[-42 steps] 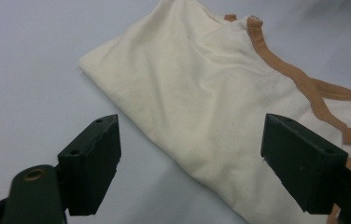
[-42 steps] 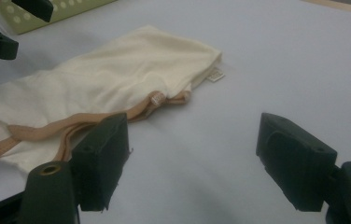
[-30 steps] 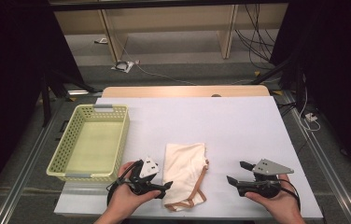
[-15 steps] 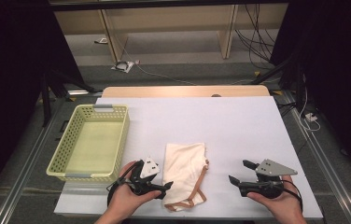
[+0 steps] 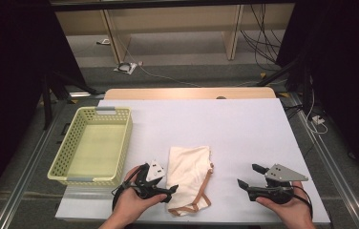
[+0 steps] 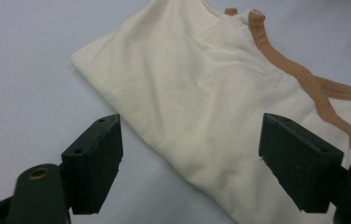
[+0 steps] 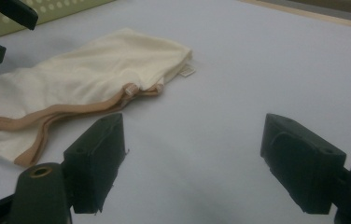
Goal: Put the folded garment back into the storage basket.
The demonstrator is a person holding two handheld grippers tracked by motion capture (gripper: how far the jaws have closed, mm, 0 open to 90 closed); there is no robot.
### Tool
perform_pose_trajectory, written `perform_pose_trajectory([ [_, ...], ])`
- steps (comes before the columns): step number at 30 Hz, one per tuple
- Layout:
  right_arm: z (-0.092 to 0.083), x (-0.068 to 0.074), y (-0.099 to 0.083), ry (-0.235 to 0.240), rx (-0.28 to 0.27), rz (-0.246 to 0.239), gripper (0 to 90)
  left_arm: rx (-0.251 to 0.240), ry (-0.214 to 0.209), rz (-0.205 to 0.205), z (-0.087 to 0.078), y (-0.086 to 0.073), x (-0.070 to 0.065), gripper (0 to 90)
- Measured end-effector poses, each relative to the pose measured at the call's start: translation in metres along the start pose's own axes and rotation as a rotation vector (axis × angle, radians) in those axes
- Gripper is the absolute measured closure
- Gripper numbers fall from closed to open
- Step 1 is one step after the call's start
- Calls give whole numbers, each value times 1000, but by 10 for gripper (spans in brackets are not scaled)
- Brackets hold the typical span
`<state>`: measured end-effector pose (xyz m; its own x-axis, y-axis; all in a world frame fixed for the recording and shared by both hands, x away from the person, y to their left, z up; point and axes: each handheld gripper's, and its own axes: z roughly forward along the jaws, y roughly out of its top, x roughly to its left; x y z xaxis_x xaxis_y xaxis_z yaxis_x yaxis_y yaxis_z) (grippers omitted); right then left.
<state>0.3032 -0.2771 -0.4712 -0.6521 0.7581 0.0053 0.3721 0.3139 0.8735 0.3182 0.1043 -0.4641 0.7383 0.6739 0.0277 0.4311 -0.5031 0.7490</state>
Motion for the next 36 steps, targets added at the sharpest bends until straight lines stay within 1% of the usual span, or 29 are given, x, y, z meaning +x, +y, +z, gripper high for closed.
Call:
perform_pose_trajectory([
  [1,1,0,-1,2,-7,-6,226,-1,1,-3,1,0,0,219],
  [3,-1,1,-1,1,-3,-4,226,4,7,-5,3,0,1,222],
  [7,0,1,-2,1,-5,-8,227,9,4,-6,4,0,0,227],
  [10,-1,1,-2,-5,3,-8,227,10,8,-13,4,-1,1,231],
  [11,0,1,-2,-4,-5,-9,228,12,9,-14,4,-1,1,231],
  [14,-1,1,-1,-8,6,-12,227,16,10,-13,4,-2,1,231],
  [15,1,2,-1,-7,-2,-12,228,14,10,-16,4,-2,1,232],
  [21,2,3,0,-5,-2,-16,232,25,15,-27,6,-3,1,235],
  [23,1,3,0,-8,-1,-19,233,32,20,-45,9,-2,2,240],
  [25,1,4,0,-8,2,-20,234,29,29,-65,11,1,4,248],
  [27,2,4,0,-9,2,-23,235,33,34,-94,14,4,7,256],
  [28,2,4,0,-10,5,-23,236,33,34,-94,14,4,7,258],
  [29,2,5,0,-12,5,-25,236,39,45,-122,18,7,11,260],
  [30,1,5,1,-15,12,-28,237,42,52,-133,21,9,13,262],
  [31,1,5,1,-15,2,-28,237,42,52,-133,21,9,13,266],
  [32,1,5,1,-16,2,-28,238,53,64,-154,27,13,16,269],
  [33,2,6,1,-17,-1,-29,238,62,67,-161,31,15,17,273],
  [34,2,6,1,-16,4,-31,238,62,67,-161,31,15,17,276],
  [35,2,6,1,-16,2,-32,238,82,73,-177,40,17,18,279],
  [36,2,6,1,-15,0,-32,238,82,73,-177,40,17,18,279],
])
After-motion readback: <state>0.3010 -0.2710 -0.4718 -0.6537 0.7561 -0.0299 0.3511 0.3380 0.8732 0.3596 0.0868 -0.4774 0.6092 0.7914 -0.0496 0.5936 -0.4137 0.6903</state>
